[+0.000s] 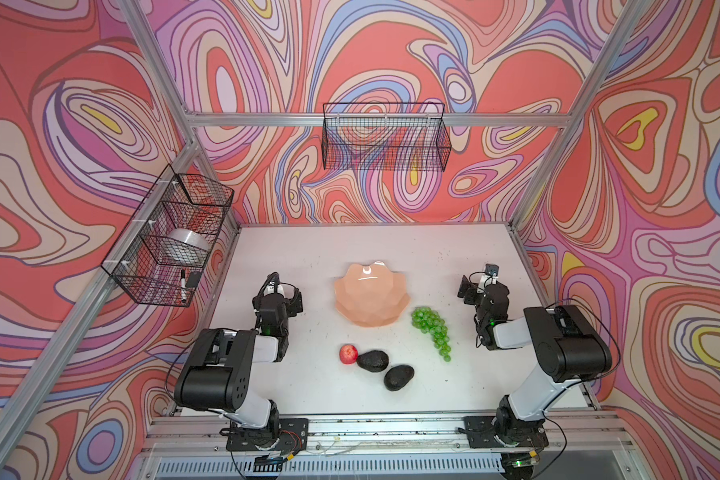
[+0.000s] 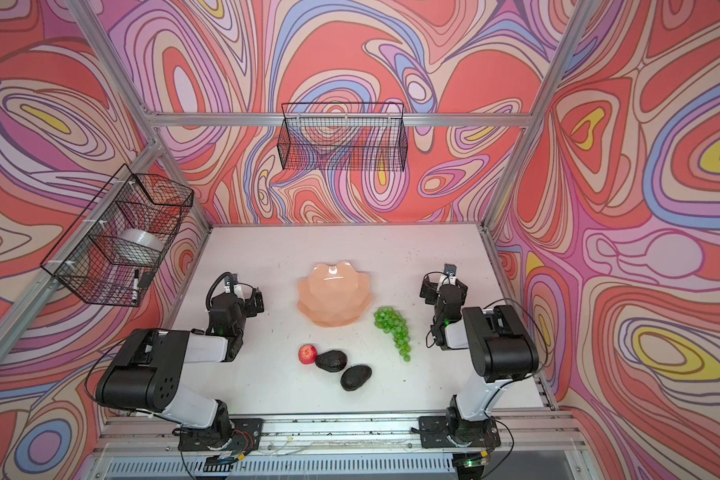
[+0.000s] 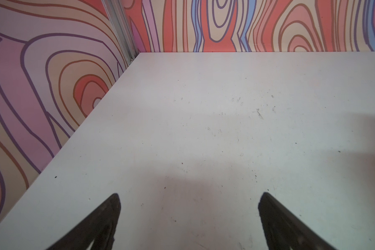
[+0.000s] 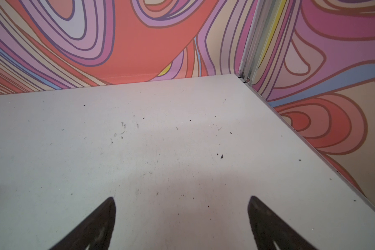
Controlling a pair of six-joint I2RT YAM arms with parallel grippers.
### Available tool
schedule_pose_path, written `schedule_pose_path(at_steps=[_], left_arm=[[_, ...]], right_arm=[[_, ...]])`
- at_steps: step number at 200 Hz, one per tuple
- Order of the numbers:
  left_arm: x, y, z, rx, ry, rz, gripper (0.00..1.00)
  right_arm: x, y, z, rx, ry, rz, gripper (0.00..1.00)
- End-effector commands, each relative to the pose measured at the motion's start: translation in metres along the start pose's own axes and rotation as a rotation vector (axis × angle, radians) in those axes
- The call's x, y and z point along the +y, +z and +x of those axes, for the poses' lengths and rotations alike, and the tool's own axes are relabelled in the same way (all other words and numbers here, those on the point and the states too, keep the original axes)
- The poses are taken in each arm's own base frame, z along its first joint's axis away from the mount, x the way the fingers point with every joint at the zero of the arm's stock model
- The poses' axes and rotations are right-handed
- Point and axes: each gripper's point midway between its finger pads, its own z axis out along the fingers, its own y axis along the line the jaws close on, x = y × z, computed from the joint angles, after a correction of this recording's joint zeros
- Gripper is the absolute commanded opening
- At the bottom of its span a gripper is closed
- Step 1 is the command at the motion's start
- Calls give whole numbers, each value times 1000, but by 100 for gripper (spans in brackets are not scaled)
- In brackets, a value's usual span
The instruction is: Place and organize the fake fruits in the fruit bowl
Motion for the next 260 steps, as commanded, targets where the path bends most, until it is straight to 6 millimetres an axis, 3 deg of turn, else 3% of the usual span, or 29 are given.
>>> schedule_pose_path(at_steps=[1,21,23,30,52,72,87,107,135,148,187,217,260], left_arm=[[-6,-3,-19,-10,10,41,100],[4,-18,-52,35,-37,-11,100],[7,-20,-68,10,-65,-29,100],[14,-28,-94,-31,-137,-52,100],[16,-61,-152,-149,-299,-5,100],[20,-94,-175,-184,-372,35,100],[17,-108,-177,-174,-348,72,100],[15,-117,-168,-128,-339,88,100],[23,-117,-151,-106,-353,45,100],[23,-118,-149,-98,-369,43,99],[23,-123,-145,-7,-359,38,99],[22,-126,-146,9,-309,42,100],[16,-128,-143,20,-324,78,100]], right_arm=[[2,-7,-14,-42,-8,-3,98],[-10,-12,-37,18,15,83,98],[-11,-13,-41,26,28,90,98],[-12,-17,-56,59,94,105,99],[-3,-30,-105,97,306,69,99],[5,-38,-103,168,382,36,99],[18,-44,-101,159,364,-60,98],[19,-51,-95,166,330,-79,98],[44,-69,-95,231,314,-233,98],[45,-80,-92,277,345,-238,98],[54,-124,-55,467,316,-220,97],[89,-165,-27,569,214,-285,96],[130,-217,19,740,256,-327,94]])
